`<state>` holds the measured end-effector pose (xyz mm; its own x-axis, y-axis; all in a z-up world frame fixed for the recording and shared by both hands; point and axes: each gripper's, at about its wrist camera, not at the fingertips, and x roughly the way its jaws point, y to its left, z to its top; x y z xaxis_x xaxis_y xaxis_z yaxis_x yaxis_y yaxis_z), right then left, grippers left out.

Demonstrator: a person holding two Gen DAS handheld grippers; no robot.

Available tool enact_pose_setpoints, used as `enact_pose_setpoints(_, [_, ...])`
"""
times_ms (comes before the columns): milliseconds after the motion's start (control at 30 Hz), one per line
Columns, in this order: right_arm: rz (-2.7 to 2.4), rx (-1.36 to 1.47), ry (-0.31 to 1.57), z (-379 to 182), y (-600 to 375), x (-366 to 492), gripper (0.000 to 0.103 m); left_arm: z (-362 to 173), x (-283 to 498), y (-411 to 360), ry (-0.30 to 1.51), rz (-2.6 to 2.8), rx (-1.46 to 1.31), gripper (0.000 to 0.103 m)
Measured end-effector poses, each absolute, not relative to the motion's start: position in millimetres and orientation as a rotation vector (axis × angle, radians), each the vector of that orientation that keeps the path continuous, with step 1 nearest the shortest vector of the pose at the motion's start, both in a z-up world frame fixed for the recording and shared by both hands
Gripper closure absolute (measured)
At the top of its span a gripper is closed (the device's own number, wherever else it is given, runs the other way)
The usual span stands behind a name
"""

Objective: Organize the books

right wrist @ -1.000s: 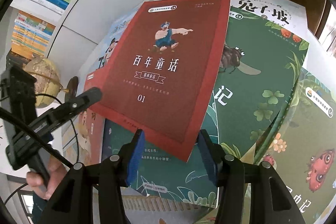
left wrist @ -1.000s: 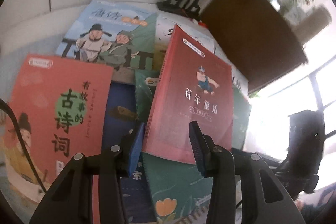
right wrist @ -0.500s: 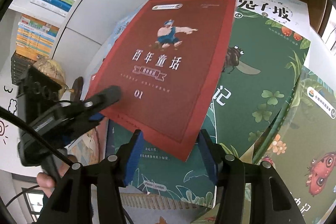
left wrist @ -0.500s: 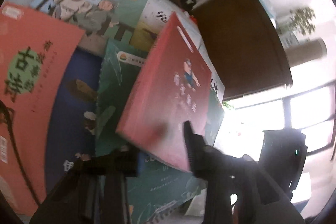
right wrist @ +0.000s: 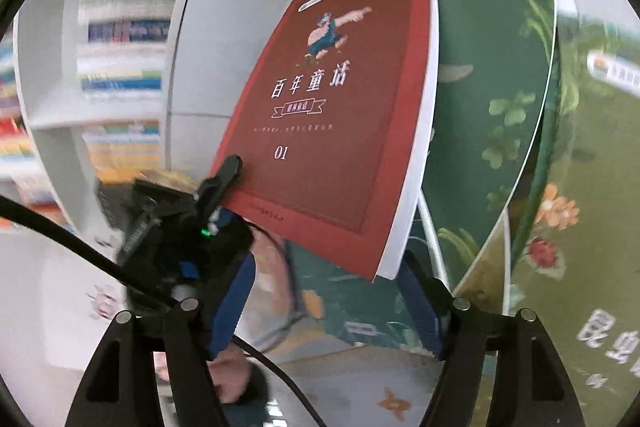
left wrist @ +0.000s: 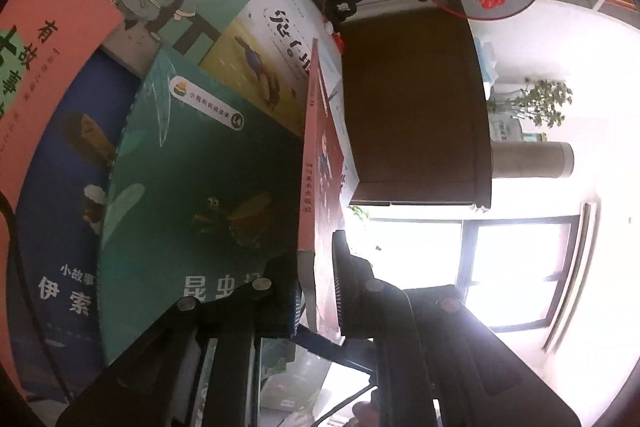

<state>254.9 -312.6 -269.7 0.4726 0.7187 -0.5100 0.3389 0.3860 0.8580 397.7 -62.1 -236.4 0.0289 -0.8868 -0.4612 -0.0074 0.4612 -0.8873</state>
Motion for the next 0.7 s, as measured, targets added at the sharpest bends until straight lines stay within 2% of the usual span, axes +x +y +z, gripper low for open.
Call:
enact_pose_setpoints(233, [0.286,1.379,1.014,-281,-334,250,0.031,-235,400,-67,1.392,-0.845,-0.865,0.093])
enact_pose_setpoints(267, [0.264,1.403,0.99,-284,-338,251,0.034,-235,400,-66,1.394,-0.843,-0.863,0.093])
enact_pose_setpoints(333, [0.234,1.462,0.947,-293,-345,253,0.048,-239,402,-65,1.4,-0.839,-0.872,0.094])
enact_pose_setpoints(367, [0.235,1.489,0.939,-298,-347,255,0.06,-240,403,-65,1.402,-0.848,-0.886,0.095])
enact_pose_setpoints(433, [0.211,1.522,0.926,-304,-350,259,0.07,-240,404,-67,1.401,-0.851,-0.892,0.095])
enact_pose_setpoints(467, [0.196,1.532,0.906,-306,-352,258,0.081,-240,405,-69,1.4,-0.85,-0.876,0.095])
enact_pose_setpoints(567, [0.152,1.51,0.908,-306,-357,255,0.091,-233,406,-76,1.393,-0.832,-0.76,0.094])
enact_pose_setpoints(633, [0.13,1.464,0.919,-301,-360,251,0.094,-225,406,-78,1.369,-0.788,-0.649,0.091])
enact_pose_setpoints(700, [0.109,1.38,0.932,-289,-360,249,0.096,-218,407,-78,1.343,-0.755,-0.56,0.083])
